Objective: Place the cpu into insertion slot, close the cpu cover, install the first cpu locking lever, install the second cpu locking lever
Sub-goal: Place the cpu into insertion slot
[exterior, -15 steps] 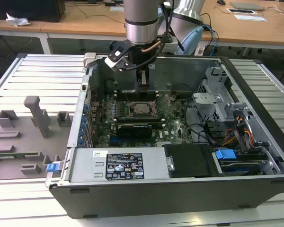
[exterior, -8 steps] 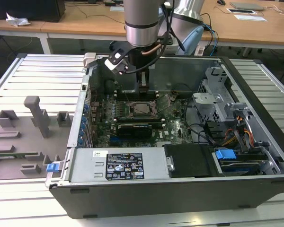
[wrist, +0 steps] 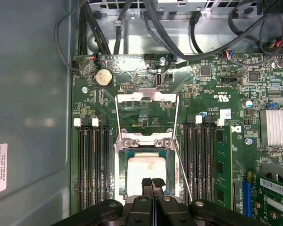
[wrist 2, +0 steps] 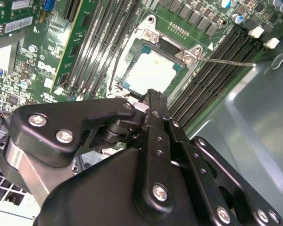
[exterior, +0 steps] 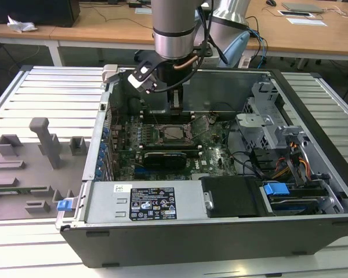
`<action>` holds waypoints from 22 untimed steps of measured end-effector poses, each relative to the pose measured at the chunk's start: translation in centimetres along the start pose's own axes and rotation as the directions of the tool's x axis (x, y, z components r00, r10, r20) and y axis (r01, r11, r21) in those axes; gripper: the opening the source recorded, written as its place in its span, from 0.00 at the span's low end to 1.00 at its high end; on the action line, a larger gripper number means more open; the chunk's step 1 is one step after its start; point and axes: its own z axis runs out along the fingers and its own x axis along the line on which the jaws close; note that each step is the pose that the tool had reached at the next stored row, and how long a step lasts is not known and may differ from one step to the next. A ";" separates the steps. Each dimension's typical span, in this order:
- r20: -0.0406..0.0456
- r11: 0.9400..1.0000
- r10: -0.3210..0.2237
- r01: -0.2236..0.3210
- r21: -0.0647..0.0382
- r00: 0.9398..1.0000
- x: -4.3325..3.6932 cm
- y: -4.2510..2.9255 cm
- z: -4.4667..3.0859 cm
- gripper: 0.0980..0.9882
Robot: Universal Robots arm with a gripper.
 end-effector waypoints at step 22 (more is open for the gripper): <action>-0.005 0.999 0.001 -0.001 0.036 1.000 -0.03 1.42 -0.26 0.01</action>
